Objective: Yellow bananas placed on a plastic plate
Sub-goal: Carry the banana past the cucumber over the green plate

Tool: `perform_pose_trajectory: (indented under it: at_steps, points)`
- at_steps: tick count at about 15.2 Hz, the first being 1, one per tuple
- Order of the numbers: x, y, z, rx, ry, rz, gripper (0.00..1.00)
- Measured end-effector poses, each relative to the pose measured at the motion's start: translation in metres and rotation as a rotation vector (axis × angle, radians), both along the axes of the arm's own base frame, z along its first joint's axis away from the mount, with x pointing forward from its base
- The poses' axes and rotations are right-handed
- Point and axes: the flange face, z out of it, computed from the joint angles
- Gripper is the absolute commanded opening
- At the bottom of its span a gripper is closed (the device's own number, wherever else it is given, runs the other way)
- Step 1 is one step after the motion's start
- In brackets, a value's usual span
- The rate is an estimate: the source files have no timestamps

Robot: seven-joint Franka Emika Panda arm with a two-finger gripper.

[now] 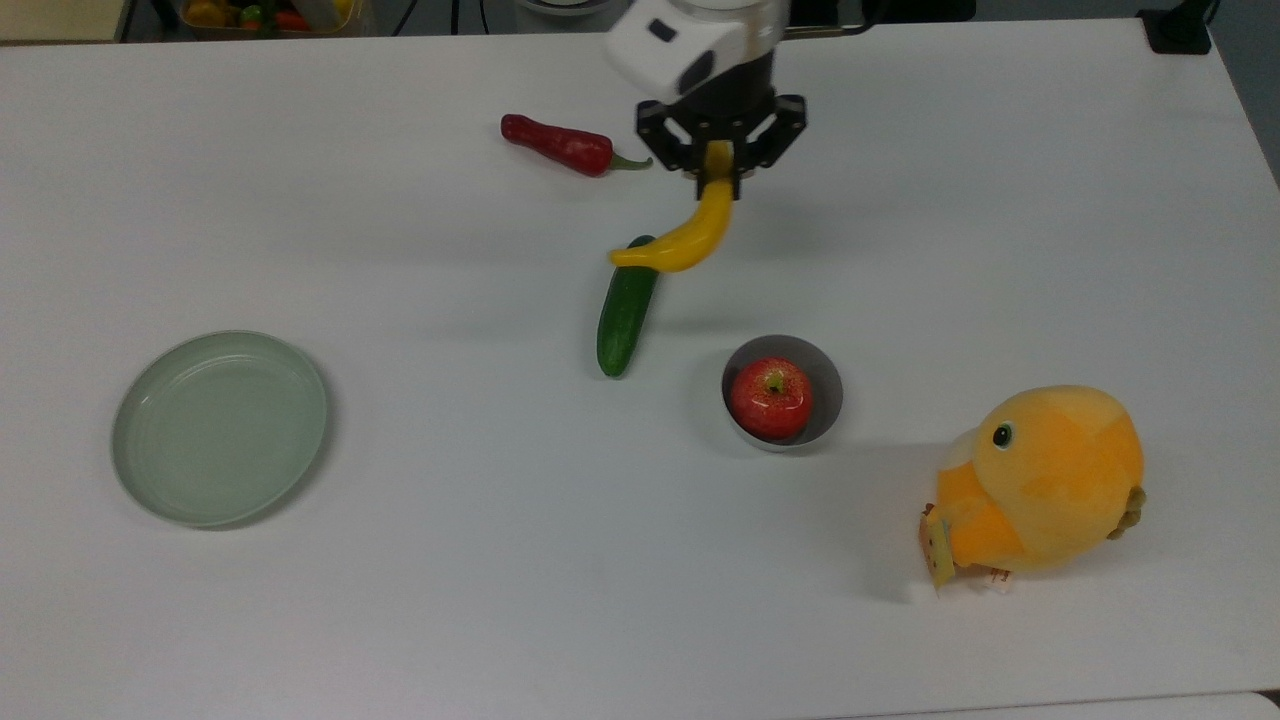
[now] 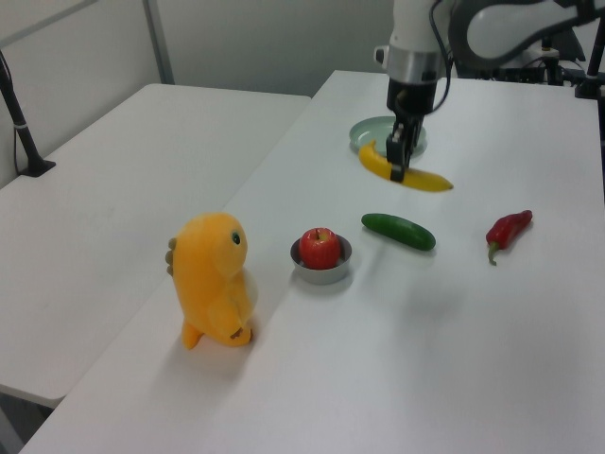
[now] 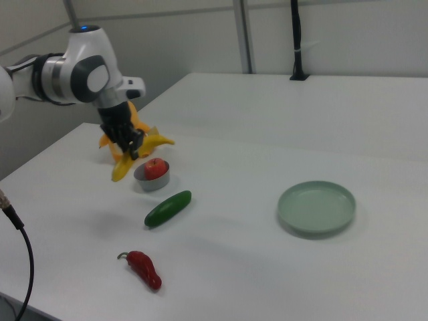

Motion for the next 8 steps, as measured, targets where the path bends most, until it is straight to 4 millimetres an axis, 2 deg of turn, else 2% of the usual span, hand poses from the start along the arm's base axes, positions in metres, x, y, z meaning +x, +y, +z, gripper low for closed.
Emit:
perform_pose_trajectory:
  at_steps: [2,3,5,8]
  points:
    - [0.012,-0.036,0.006,-0.002,-0.016,-0.028,0.15]
    - [0.018,-0.061,0.008,-0.001,-0.02,-0.043,0.15]
    - [0.026,-0.094,0.012,0.014,-0.03,-0.061,0.15]
    - [0.038,-0.16,0.02,0.038,-0.057,-0.091,0.15]
